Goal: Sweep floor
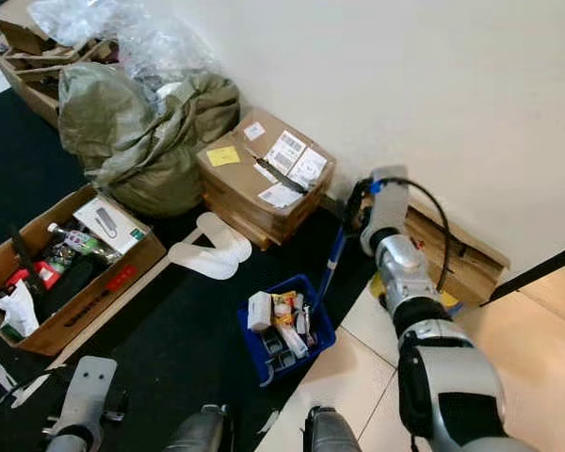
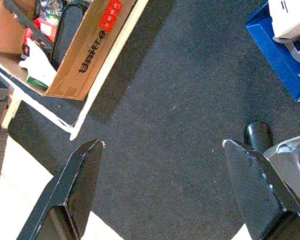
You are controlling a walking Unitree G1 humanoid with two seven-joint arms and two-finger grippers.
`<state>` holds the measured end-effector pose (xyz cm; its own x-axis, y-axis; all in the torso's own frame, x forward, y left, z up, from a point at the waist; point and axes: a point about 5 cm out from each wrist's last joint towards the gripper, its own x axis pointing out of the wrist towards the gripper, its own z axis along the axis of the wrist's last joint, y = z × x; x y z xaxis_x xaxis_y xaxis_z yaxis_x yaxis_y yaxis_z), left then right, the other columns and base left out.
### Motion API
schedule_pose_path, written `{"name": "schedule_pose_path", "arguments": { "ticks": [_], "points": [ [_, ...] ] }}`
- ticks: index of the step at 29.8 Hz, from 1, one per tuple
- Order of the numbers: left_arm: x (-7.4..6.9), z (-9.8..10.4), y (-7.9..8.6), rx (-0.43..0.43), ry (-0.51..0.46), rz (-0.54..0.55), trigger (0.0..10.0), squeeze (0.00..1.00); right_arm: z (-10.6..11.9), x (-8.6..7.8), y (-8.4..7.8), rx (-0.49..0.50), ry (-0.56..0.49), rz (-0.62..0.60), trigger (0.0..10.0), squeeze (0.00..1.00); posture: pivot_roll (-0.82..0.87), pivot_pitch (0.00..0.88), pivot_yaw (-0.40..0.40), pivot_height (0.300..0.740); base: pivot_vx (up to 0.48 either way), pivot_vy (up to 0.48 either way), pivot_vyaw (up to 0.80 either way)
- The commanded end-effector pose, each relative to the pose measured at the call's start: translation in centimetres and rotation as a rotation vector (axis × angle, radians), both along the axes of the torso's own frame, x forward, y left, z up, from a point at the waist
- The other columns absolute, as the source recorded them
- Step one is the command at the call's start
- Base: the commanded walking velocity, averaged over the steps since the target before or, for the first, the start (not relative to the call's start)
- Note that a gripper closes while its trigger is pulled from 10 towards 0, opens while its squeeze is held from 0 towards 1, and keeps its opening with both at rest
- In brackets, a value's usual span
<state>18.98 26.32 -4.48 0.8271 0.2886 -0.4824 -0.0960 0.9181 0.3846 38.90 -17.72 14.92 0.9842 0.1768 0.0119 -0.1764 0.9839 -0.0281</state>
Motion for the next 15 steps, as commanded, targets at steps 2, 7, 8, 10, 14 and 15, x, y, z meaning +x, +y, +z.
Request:
{"name": "schedule_pose_path", "arguments": {
  "ticks": [2,7,8,10,14,15],
  "points": [
    [-1.5,-0.8,0.2,0.005,0.046,0.0,10.0,0.0,-0.7,-0.4,0.1,0.007,0.0,0.005,10.0,0.0,0.13,0.318,-0.042,0.74,0.0,0.0,0.0],
    [-1.8,-0.5,1.0,0.02,0.036,0.0,10.0,0.0,-0.2,-0.2,0.8,-0.029,-0.038,0.014,0.0,0.0,0.15,0.33,-0.032,0.74,0.0,0.0,0.0],
    [-1.8,-0.5,1.0,0.02,0.036,0.0,10.0,0.0,-0.2,-0.2,0.8,-0.029,-0.038,0.014,0.0,0.0,0.15,0.33,-0.032,0.74,0.0,0.0,0.0],
    [-1.7,-0.3,1.2,0.026,0.031,-0.003,10.0,0.0,-0.2,-0.2,1.1,-0.032,-0.034,0.021,0.0,0.0,0.15,0.331,-0.031,0.74,0.0,0.0,0.0],
    [-1.7,-0.3,1.1,0.028,0.029,-0.008,10.0,0.0,-0.7,-0.3,1.2,-0.025,-0.009,0.045,0.0,0.0,0.15,0.328,-0.029,0.74,0.0,0.0,0.0],
    [-1.7,-0.3,1.1,0.028,0.029,-0.01,10.0,0.0,-0.9,-0.4,1.3,-0.024,0.004,0.062,0.0,0.0,0.15,0.327,-0.028,0.74,0.0,0.0,0.0]
  ]
}}
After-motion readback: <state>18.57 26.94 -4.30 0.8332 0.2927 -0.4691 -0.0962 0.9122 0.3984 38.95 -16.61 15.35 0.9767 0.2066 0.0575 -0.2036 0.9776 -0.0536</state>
